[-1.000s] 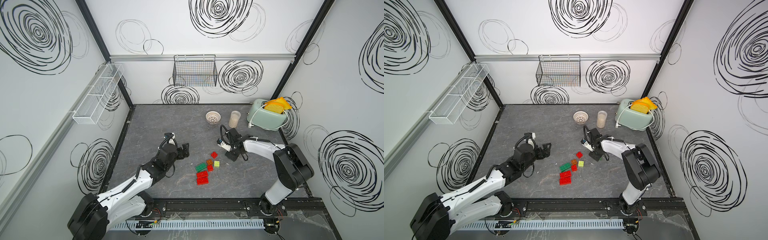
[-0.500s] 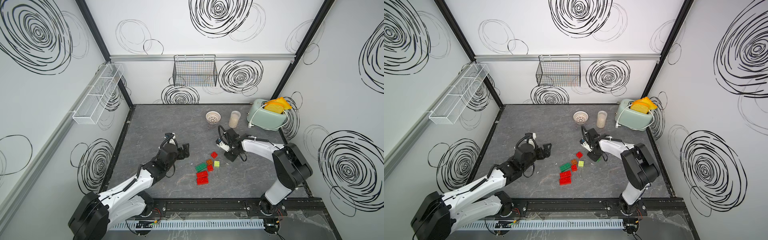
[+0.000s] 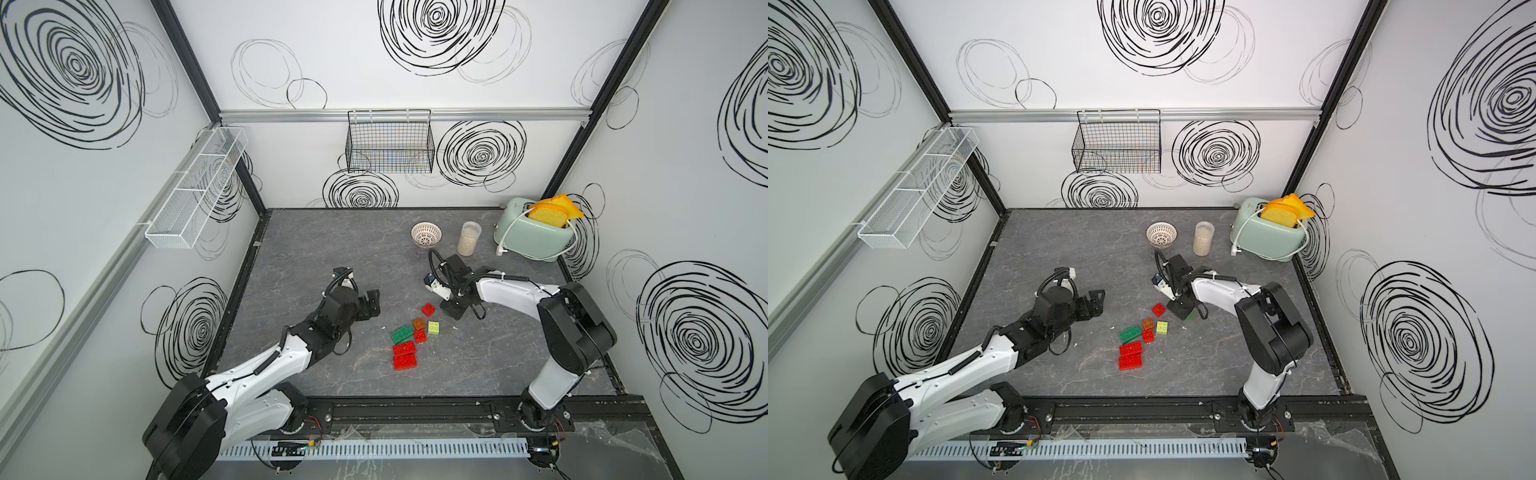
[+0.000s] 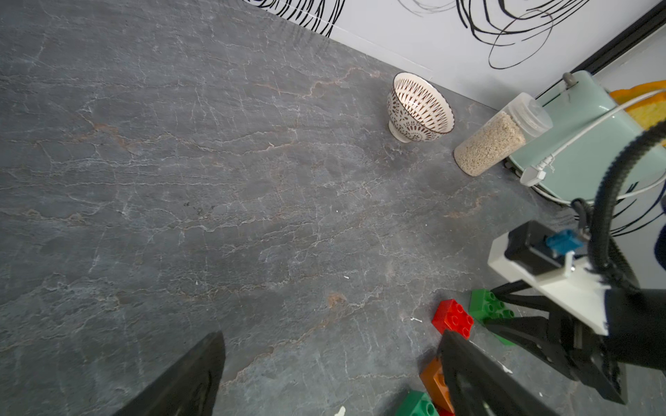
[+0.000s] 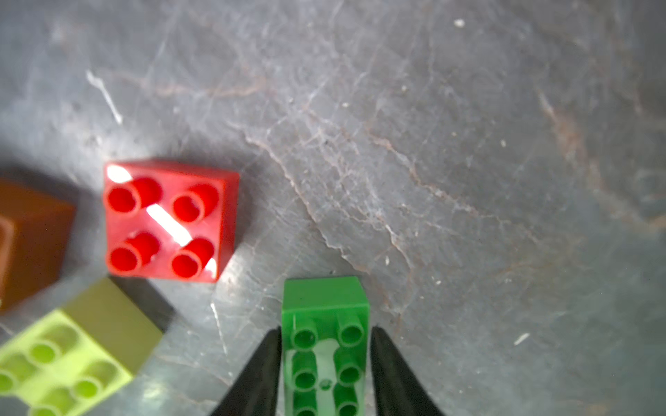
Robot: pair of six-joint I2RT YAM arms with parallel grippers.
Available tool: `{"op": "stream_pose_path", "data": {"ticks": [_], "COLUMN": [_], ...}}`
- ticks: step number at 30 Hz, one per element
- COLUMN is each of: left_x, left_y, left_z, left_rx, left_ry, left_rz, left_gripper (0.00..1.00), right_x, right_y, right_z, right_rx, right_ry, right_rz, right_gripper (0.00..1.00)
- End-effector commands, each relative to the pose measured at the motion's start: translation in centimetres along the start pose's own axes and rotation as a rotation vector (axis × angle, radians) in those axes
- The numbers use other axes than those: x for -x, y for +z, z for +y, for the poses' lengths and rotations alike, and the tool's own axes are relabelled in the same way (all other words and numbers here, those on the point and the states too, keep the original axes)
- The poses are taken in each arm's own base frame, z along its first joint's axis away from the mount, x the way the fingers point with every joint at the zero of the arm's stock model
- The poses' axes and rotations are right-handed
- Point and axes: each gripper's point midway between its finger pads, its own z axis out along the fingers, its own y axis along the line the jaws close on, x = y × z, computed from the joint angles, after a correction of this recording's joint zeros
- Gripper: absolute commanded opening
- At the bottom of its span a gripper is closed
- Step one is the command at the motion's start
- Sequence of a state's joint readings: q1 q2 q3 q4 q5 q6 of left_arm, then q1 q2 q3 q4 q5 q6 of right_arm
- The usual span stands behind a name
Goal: Assemble a heart with lego
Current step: Pick up the lego brick from the center of the board, then move the lego brick at the center of the board.
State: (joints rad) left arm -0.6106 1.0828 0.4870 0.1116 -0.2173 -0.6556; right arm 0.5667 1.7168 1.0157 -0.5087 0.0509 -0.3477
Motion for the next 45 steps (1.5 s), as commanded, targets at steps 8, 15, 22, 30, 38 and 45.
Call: {"op": "stream_pose_path", "data": {"ticks": [8, 15, 22, 30, 38, 45], "left_x": [1.9, 1.6, 1.6, 1.6, 1.5, 1.1], "left_y": [-0.1, 0.3, 0.2, -0.1, -0.1, 0.7], "left_z": [-1.0, -1.4, -1.6, -1.2, -1.0, -1.4], "left_rx": [-0.034, -0.052, -0.062, -0.050, -0.047, -0.051], "left_ry": [-0.036, -0.043, -0.046, -0.042, -0.044, -0.056], "left_rz": [-0.046, -0.027, -0.020, -0.031, -0.034, 0.000], "left_gripper": [0.97, 0.97, 0.97, 0.97, 0.97, 0.97], "right_x": [-0.1, -0.6, -0.9, -0.9, -0.4, 0.2], "right_y": [-1.2, -1.7, -1.0, 0.0, -0.7, -1.1], "right_z": [-0.5, -0.1, 0.4, 0.6, 0.6, 2.3], "right_rx": [0.013, 0.044, 0.093, 0.125, 0.118, 0.142], "right_ry": [0.022, 0.034, 0.040, 0.038, 0.032, -0.009], "right_rz": [-0.052, -0.095, -0.079, -0.051, -0.062, -0.059], "right_gripper": [0.70, 0.66, 0.61, 0.49, 0.29, 0.28]}}
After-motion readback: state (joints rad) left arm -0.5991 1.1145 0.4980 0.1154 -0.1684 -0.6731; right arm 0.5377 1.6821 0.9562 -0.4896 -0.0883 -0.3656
